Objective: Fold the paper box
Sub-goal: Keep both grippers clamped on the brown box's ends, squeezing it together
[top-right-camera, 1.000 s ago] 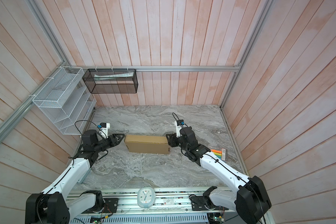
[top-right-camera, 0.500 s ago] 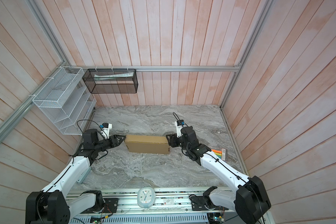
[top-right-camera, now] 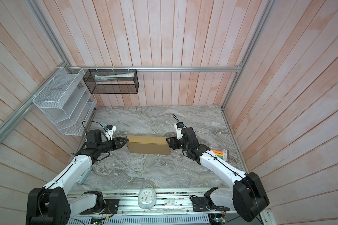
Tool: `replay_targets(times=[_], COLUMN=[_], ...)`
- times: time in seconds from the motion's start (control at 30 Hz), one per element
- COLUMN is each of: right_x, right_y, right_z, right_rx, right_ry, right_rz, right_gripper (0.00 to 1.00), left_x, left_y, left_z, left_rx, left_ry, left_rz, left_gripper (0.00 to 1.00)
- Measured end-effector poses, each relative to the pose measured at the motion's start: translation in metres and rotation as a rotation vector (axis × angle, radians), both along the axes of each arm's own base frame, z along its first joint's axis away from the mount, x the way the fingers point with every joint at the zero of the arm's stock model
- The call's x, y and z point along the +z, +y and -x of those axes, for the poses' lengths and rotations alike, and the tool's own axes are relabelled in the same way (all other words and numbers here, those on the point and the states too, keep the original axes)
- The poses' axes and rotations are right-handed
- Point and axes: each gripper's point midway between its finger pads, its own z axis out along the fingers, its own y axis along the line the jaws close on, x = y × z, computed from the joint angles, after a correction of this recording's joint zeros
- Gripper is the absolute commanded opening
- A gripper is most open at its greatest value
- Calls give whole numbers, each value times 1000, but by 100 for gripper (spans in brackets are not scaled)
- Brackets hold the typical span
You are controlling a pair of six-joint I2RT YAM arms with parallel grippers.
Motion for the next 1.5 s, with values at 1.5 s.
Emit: replay_targets(times=[1.5], right_x=[-1], right_y=[5], right_z=[6], right_rx=[47], right_ry=[-17], right_rz=[-49], right_gripper=[36], left_x=[0], left_y=[-10], left_z=[8], left_rx=[8], left_ry=[-8], left_rz=[-36], left_gripper=[38])
